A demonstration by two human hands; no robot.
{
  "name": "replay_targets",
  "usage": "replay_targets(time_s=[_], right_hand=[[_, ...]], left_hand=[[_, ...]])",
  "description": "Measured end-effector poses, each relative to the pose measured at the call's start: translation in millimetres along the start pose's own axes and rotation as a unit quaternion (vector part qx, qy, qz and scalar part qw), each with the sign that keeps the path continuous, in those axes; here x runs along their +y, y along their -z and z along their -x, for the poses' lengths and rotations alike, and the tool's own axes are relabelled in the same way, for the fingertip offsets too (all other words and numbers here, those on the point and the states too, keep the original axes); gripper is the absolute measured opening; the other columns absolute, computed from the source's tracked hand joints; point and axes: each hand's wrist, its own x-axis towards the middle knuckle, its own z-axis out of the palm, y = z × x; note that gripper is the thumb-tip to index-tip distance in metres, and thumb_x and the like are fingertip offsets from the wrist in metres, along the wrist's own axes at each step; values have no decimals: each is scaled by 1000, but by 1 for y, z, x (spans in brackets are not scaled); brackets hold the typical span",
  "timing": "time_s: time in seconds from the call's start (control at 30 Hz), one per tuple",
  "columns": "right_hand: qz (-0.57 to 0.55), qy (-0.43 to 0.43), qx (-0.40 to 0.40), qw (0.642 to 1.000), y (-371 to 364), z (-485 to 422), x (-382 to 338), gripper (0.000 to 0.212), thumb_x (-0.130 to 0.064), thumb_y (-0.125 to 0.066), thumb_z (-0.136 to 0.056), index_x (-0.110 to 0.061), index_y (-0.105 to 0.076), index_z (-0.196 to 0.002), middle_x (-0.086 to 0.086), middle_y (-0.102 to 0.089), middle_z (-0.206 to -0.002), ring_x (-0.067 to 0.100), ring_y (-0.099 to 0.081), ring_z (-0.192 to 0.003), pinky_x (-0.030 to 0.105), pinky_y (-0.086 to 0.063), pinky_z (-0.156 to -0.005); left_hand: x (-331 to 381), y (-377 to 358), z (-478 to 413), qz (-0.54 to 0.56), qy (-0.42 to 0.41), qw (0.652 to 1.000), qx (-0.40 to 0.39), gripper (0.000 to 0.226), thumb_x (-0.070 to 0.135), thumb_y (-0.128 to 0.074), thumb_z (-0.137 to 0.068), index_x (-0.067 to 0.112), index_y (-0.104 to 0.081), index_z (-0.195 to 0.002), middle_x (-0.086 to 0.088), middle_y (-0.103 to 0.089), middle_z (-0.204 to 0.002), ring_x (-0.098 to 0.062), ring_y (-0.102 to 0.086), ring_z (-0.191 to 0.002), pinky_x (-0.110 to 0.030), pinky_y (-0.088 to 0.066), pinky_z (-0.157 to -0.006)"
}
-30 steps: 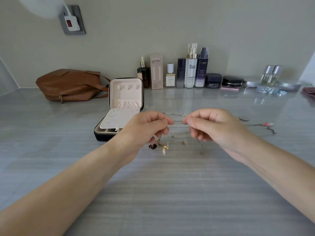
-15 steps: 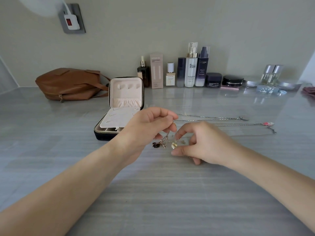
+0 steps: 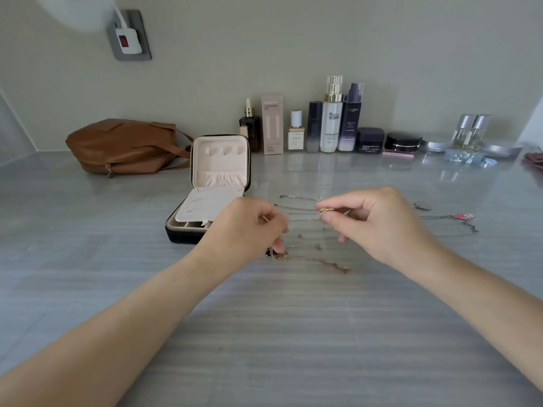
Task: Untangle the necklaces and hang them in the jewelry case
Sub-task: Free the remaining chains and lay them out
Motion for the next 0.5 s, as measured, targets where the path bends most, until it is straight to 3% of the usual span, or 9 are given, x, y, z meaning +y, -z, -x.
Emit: replay_targets(time_s=[0.1,0.17,0.2,0.27,0.33,0.4,0.5], right_hand=[[11,36,8,999,1,1,-5,17,-17,-65,-81,-30,-72,-90,-13,-63,-63,-1,-54,-57,6,-39,-56],[17,53,9,998,1,1,-7,17,-16,-65,-81,-27,-72,-91,-15,-59,-68,-2,-53,-61,5,-37,-59],[16,58,9,998,1,1,-8,16,-16,-64,-82,-26,-72,-91,-15,-59,-70,-2,-53,-63,6,-38,-60],[12,62,4,998,1,1,-11,16,-17,-64,-82,-28,-72,-91,-15,-65,-75,0,-58,-68,9,-43,-63],[-7,57,-1,998,2,2,-12,19,-17,-63,-83,-32,-70,-91,-15,-69,-77,6,-63,-72,17,-50,-68],[-34,53,0,998,2,2,-12,24,-16,-63,-82,-39,-68,-88,-12,-69,-70,9,-63,-68,21,-52,-68],[-85,35,6,996,4,-1,-10,24,-14,-65,-81,-38,-68,-79,-14,-66,-65,4,-56,-59,14,-46,-60]], left_hand=[[-1,-2,1,-61,-31,998,12,16,26,-58,-85,17,-65,-74,21,-57,-45,0,-41,-31,-7,-25,-33],[1,-4,3,-32,-44,999,-3,7,26,-59,-85,23,-65,-82,20,-51,-39,-1,-42,-34,-6,-27,-35],[3,-4,4,10,-48,998,-26,6,26,-60,-85,27,-66,-87,18,-54,-46,0,-46,-40,-6,-32,-40],[6,-8,6,69,-61,993,-79,12,26,-64,-82,31,-65,-93,15,-68,-78,4,-60,-67,-6,-45,-62],[6,-11,7,81,-63,989,-103,15,25,-67,-80,32,-64,-93,10,-72,-88,4,-65,-83,-13,-49,-78],[7,-14,9,96,-55,989,-96,10,23,-66,-80,31,-65,-86,11,-72,-74,-3,-65,-74,-16,-49,-72],[9,-12,8,118,-46,989,-75,8,21,-62,-84,22,-68,-80,13,-69,-58,-15,-46,-55,-17,-38,-47]])
